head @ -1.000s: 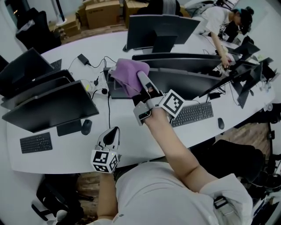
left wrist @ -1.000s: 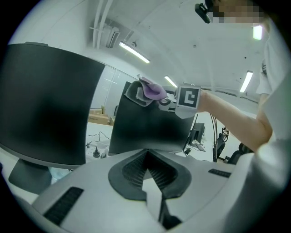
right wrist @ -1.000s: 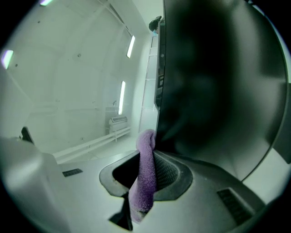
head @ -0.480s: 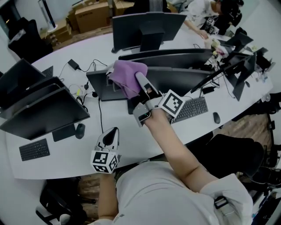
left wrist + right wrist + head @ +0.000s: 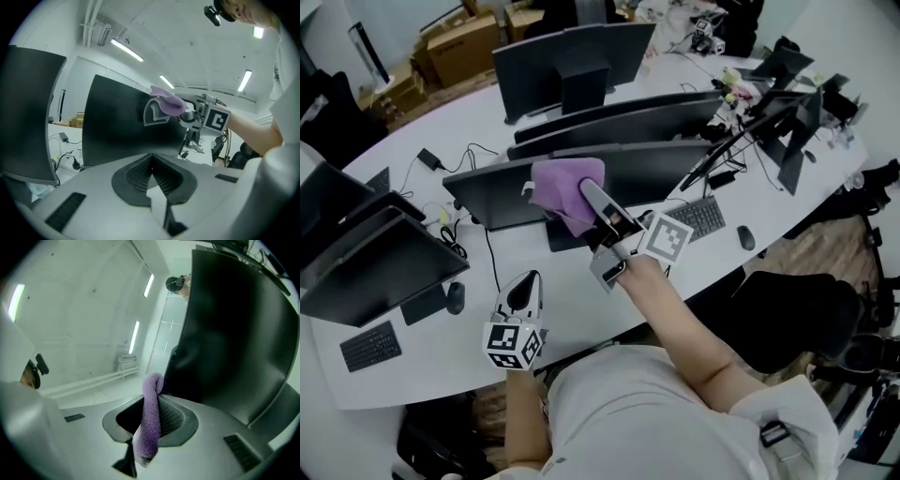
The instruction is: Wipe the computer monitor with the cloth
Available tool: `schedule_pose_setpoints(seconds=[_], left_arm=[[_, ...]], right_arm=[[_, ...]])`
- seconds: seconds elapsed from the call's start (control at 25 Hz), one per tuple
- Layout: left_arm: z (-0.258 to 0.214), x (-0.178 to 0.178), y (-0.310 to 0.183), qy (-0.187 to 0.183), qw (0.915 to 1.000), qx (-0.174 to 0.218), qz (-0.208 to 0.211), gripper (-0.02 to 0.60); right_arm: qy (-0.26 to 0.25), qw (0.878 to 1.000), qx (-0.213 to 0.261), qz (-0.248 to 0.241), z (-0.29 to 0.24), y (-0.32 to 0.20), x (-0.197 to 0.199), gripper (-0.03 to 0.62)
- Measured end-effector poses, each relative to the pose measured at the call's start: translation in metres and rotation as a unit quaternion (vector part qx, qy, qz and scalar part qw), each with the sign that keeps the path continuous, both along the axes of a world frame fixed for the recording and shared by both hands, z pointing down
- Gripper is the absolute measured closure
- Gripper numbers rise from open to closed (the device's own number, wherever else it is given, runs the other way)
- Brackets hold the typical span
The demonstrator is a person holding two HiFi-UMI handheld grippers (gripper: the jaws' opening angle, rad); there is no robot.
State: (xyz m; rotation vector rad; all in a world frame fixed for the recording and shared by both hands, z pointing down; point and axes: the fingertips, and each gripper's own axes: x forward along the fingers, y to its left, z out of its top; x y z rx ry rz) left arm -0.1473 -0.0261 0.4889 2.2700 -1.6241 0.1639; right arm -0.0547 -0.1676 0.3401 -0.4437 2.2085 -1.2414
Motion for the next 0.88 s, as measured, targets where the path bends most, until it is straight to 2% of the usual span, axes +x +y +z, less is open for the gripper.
schedule_pose_setpoints(seconds=[0.4,0.68,0.88], left_arm=[[-0.015,0.033,-0.027,-0.005,0.9989,0.014,0.044,0.58],[-0.03,0.06,-0.043,-0.008,0.9966,0.029,0.077,0.581],[-0.033,0.076,-0.049,-0.007,0.9951,0.031,0.093,0.58]], right_arm=[[0.1,0.994,0.044,0.023,0.037,0.019,0.066,0.516],[0.186,0.98,0.058,0.033,0.074,0.037,0.1,0.516],[0.244,0.966,0.08,0.035,0.092,0.048,0.117,0.516]])
